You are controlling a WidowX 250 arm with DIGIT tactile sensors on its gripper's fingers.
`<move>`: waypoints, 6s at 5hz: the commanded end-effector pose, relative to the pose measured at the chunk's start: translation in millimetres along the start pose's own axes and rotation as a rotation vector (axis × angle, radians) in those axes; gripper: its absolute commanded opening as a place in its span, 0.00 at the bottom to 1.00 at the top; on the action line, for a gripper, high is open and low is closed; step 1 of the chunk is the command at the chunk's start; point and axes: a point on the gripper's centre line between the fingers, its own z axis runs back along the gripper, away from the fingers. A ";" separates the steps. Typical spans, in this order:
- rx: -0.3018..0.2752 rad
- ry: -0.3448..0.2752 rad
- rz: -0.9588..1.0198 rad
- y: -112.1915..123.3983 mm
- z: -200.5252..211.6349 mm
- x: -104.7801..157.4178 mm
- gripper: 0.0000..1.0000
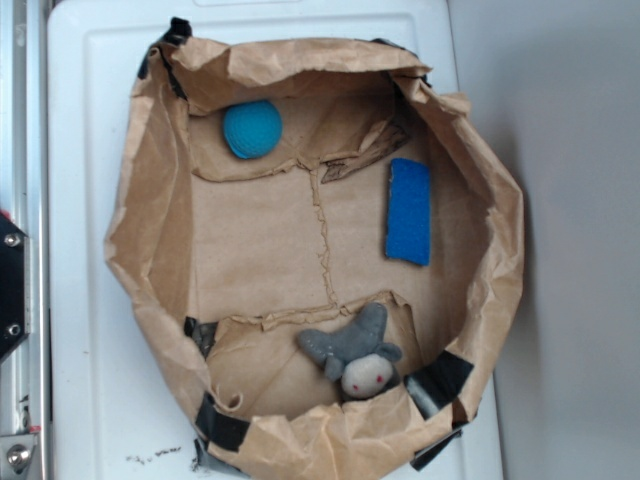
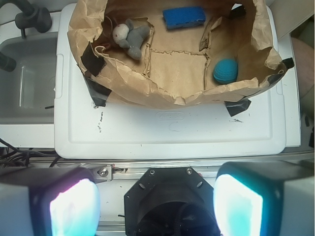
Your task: Grab the gray animal.
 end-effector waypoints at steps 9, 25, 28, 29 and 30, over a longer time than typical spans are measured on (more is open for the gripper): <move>-0.068 -0.031 0.029 -31.4 -66.3 159.9 1.00; -0.265 -0.136 -0.490 -39.0 -229.7 154.7 0.00; -0.244 -0.117 -0.186 -10.4 -149.9 180.6 0.00; -0.072 -0.098 -0.112 -0.9 -105.5 172.9 0.00; 0.034 -0.104 -0.059 3.4 -95.1 159.5 0.00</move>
